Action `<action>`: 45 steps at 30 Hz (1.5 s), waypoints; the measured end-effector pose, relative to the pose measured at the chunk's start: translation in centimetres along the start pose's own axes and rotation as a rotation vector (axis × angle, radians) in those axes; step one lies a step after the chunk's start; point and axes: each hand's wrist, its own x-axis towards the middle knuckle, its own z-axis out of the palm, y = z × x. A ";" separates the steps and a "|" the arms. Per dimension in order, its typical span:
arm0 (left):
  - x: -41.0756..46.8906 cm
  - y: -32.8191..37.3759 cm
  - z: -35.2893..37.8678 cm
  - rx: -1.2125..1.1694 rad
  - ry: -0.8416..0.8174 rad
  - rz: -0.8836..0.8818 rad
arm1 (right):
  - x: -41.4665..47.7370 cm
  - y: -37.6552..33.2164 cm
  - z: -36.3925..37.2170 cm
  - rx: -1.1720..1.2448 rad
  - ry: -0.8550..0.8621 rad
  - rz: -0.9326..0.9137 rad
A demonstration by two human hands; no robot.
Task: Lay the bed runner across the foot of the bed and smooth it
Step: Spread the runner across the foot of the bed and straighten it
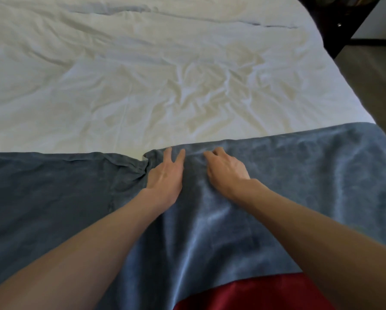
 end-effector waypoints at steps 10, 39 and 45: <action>5.3 -1.0 0.4 -0.072 0.052 -0.034 | 6.9 1.4 0.5 -0.016 -0.041 0.031; 5.3 2.3 4.9 0.095 0.039 0.281 | 3.0 3.7 4.1 -0.209 0.051 -0.017; 5.3 2.4 4.6 0.097 0.002 0.288 | 2.6 4.5 4.2 -0.099 -0.021 -0.036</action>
